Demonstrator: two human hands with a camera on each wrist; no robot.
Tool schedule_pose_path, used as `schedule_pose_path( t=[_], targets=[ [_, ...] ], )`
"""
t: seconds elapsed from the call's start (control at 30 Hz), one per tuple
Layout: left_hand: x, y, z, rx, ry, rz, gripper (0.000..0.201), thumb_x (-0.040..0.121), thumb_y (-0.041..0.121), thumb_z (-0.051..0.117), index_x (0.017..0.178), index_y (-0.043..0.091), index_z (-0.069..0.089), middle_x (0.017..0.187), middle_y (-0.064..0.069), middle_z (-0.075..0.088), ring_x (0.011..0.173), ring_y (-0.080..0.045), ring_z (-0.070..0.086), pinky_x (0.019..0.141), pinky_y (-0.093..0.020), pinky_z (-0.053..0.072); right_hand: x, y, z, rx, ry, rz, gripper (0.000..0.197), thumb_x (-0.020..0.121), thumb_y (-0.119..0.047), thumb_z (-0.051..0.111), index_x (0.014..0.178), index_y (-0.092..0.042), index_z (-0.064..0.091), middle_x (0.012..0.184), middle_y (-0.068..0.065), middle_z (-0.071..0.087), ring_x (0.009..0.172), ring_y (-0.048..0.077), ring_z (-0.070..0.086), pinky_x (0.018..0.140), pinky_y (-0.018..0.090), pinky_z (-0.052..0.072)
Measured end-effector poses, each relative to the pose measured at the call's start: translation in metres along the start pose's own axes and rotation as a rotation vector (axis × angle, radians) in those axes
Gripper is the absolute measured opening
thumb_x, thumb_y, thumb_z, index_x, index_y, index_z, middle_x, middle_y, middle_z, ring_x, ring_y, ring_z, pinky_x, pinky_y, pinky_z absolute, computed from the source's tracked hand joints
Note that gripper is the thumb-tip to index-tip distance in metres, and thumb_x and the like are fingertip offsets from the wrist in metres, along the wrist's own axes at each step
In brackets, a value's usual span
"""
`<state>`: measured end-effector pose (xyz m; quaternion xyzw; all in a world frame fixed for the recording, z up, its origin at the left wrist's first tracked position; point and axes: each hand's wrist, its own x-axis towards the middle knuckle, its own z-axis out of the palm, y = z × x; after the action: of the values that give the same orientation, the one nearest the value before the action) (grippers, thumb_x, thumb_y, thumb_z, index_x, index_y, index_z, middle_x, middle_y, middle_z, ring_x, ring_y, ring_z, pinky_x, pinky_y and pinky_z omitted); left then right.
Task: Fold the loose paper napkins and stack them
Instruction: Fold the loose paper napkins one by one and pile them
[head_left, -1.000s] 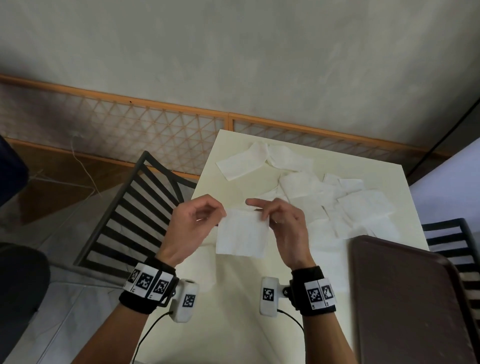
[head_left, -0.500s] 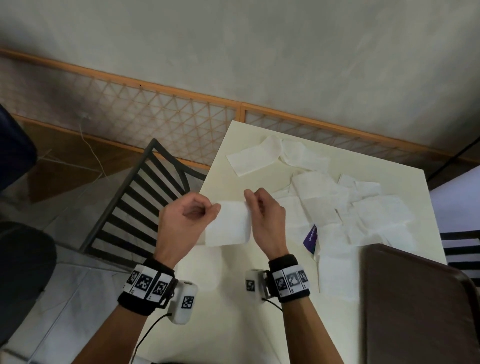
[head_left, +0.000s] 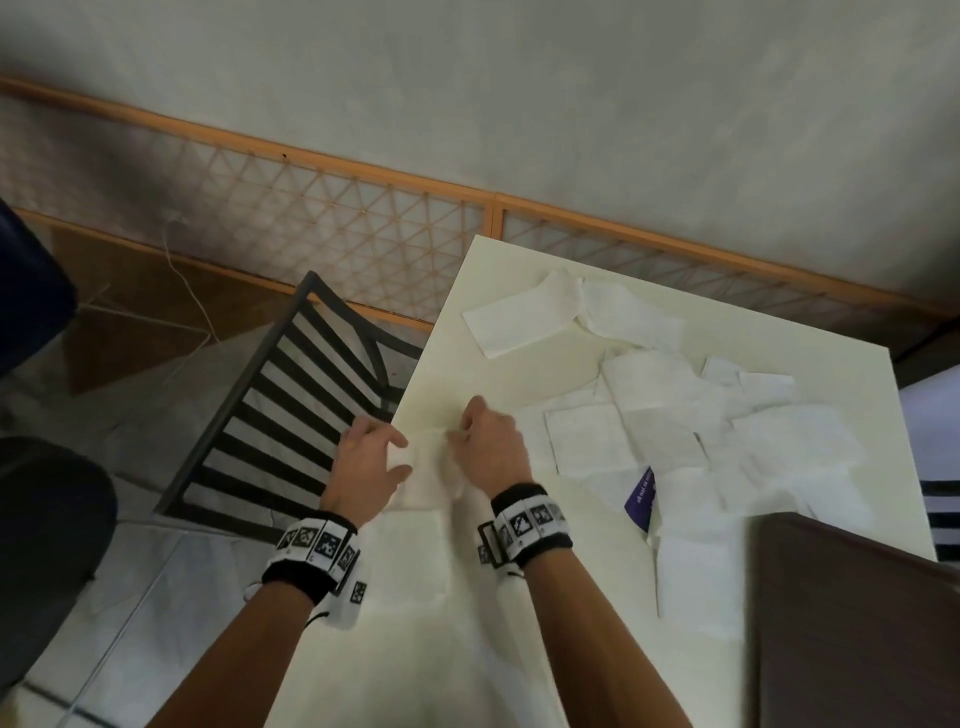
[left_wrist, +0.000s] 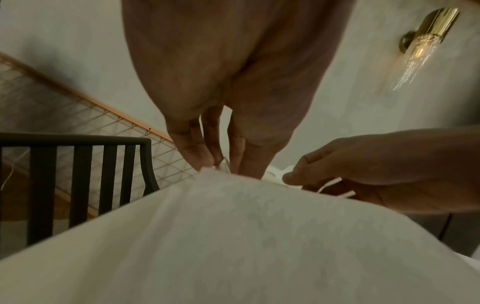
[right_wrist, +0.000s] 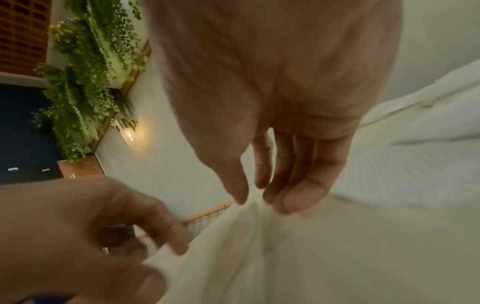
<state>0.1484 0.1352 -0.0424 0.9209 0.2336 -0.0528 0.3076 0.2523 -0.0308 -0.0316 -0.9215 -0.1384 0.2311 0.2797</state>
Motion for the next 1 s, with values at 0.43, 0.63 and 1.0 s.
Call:
schedule_pose_path(
  t=[0.43,0.63,1.0],
  targets=[
    [-0.011,0.025,0.001,-0.212,0.14,0.134,0.02,0.095,0.021,0.079,0.112,0.031,0.072,0.116,0.019,0.065,0.11,-0.002,0.061,0.096,-0.028,0.054,0.142,0.016,-0.055,-0.387,0.193,-0.192,0.021,0.104,-0.008,0.047,0.12,-0.001,0.061,0.117,0.019,0.061,0.106,0.043,0.064,0.078,0.04,0.043],
    [-0.015,0.046,0.004,-0.399,0.115,0.195,0.006,0.101,0.017,0.074,0.107,0.02,0.076,0.101,0.015,0.076,0.094,-0.004,0.073,0.081,-0.019,0.06,0.089,0.026,-0.068,-0.166,0.177,-0.197,0.012,0.102,-0.015,0.053,0.097,-0.005,0.059,0.089,0.019,0.066,0.086,0.042,0.062,0.072,0.042,0.051],
    [-0.059,0.068,0.032,-0.308,-0.088,0.272,0.006,0.104,0.018,0.068,0.101,0.023,0.071,0.099,0.011,0.072,0.091,-0.004,0.07,0.083,-0.027,0.06,-0.121,0.115,-0.012,0.067,0.273,-0.233,0.008,0.096,-0.016,0.076,0.089,-0.021,0.074,0.087,-0.004,0.072,0.073,0.016,0.068,0.072,0.039,0.06]
  ],
)
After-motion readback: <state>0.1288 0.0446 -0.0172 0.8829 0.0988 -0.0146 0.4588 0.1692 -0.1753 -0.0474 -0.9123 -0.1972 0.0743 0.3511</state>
